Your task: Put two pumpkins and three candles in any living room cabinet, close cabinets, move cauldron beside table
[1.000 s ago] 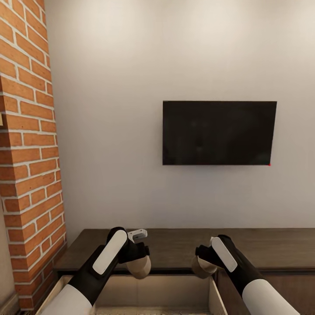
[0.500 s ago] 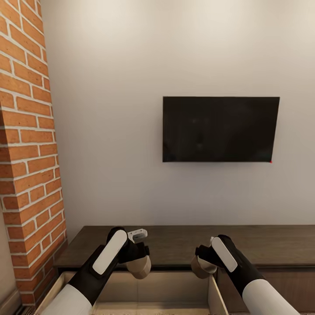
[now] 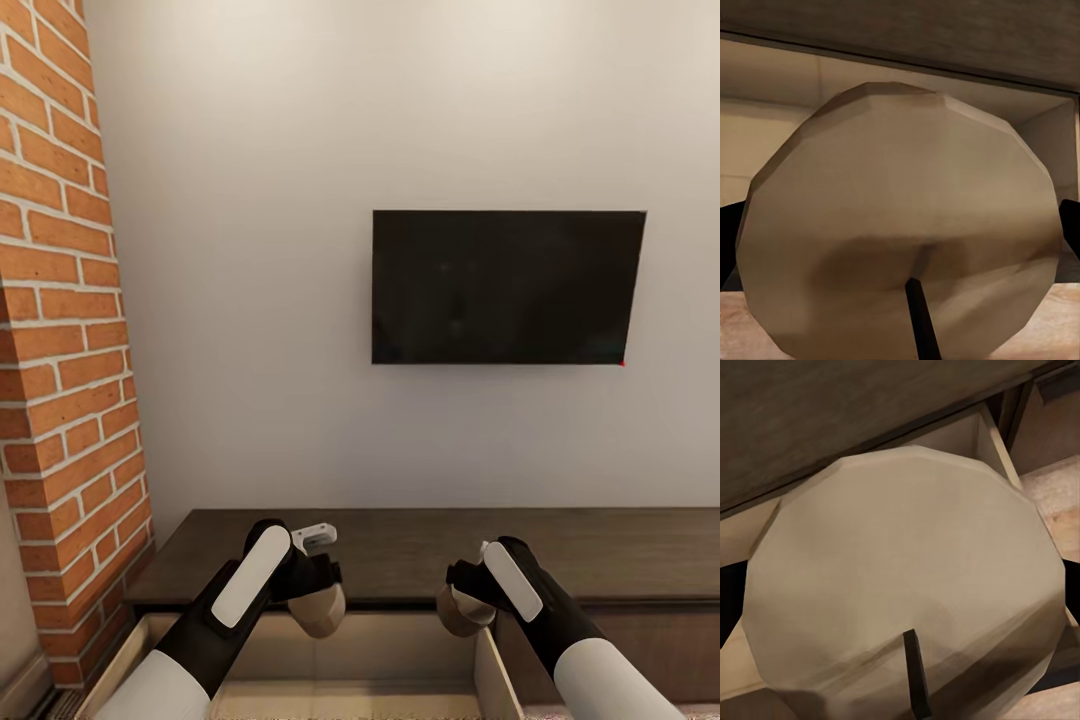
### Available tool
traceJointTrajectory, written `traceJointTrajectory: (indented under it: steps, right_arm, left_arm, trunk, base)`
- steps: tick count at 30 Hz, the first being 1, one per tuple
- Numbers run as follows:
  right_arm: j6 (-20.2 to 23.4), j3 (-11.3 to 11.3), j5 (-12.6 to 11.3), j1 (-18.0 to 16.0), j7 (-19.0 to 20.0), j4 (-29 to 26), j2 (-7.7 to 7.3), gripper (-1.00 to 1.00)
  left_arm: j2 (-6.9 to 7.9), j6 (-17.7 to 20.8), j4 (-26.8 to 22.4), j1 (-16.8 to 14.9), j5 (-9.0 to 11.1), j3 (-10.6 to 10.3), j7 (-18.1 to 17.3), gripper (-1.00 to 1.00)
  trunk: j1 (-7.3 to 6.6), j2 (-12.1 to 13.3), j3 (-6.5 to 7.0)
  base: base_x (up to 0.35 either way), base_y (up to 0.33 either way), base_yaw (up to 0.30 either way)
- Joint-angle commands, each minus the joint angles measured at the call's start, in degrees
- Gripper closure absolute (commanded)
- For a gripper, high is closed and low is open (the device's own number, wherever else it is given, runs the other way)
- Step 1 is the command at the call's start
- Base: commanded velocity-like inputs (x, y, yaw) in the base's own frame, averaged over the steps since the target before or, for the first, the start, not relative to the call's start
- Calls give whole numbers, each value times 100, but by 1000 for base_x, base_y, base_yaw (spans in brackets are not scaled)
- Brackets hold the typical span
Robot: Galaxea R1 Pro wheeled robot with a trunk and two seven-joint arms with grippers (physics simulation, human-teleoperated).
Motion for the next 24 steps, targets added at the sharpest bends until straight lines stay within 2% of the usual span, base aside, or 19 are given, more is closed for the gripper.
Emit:
traceJointTrajectory:
  steps: [1, 24]
  right_arm:
    - [0, 28, -60, -4, -56, -8, -8, 100]
    - [-9, 28, 0, -8, -52, 211, -8, 100]
  left_arm:
    - [0, 6, -1, -5, 52, -4, 58, 100]
    - [0, 9, 73, -5, 52, 4, 58, 100]
  trunk:
    - [-1, -4, -17]
    - [-1, -4, -233]
  base:
    - [0, 0, 0]
    - [0, 0, 0]
